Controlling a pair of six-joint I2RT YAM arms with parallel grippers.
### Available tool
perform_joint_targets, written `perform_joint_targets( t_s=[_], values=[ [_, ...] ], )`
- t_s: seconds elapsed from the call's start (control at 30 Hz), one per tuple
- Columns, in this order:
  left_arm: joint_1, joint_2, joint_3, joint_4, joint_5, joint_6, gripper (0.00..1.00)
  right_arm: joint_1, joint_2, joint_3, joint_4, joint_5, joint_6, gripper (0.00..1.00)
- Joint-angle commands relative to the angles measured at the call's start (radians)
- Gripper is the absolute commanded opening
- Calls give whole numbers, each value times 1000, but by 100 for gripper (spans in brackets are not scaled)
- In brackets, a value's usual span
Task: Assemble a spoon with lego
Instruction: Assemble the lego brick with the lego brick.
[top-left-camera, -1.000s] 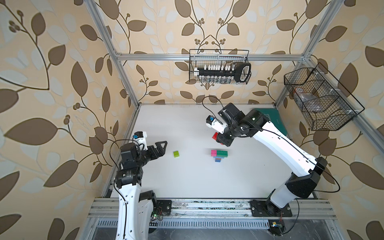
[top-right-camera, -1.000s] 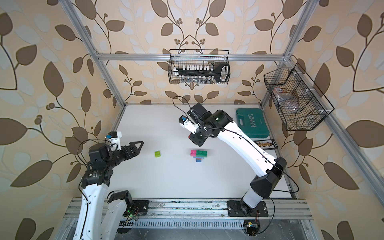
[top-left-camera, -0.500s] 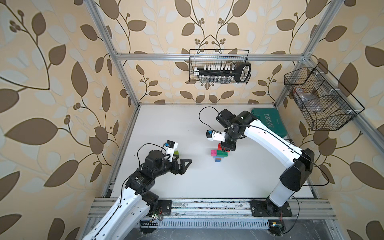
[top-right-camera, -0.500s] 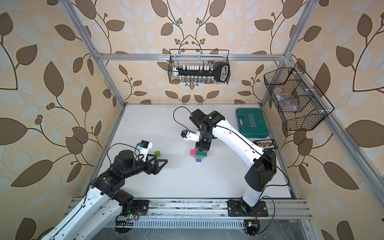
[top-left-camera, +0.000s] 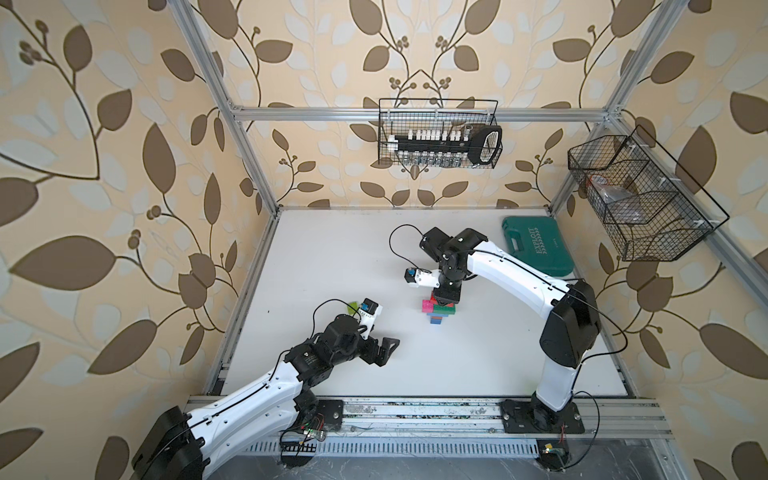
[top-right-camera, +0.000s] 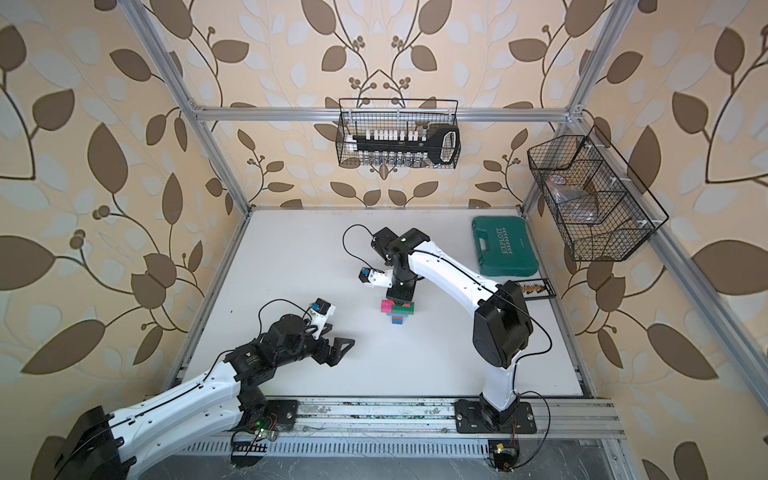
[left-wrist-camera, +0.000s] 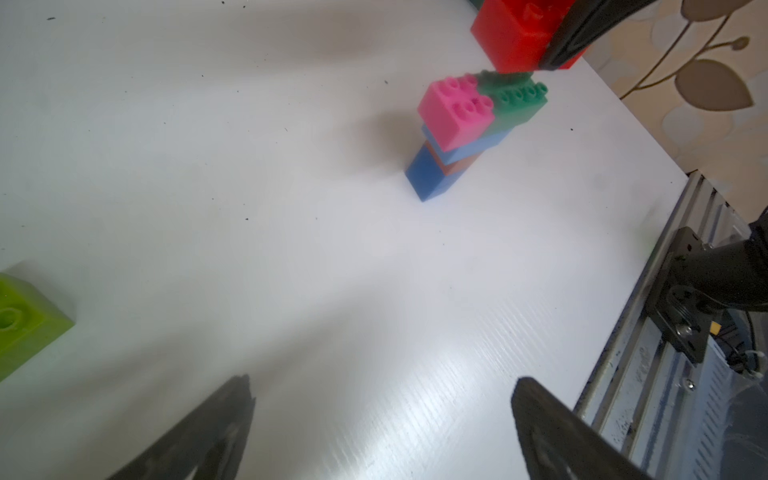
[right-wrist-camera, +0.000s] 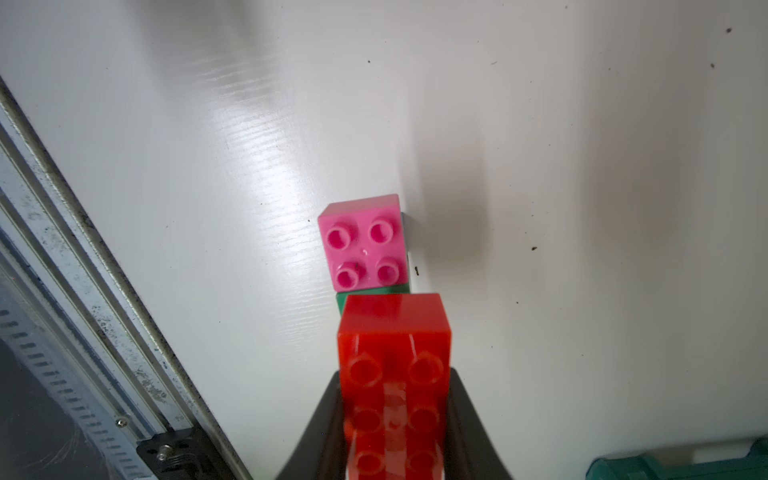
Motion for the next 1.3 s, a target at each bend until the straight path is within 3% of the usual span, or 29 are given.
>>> perform_joint_targets(
  t_s=[0.0, 0.53, 1.27],
  values=[
    [-6, -27, 31, 57, -41, 33, 99, 15, 8, 11, -3, 4, -10, 0],
    [-6, -68, 9, 12, -72, 22, 99, 20, -28, -68, 38, -1, -91, 0],
    [-6, -60, 5, 3, -93, 4, 99, 15, -23, -101, 48, -35, -83, 0]
  ],
)
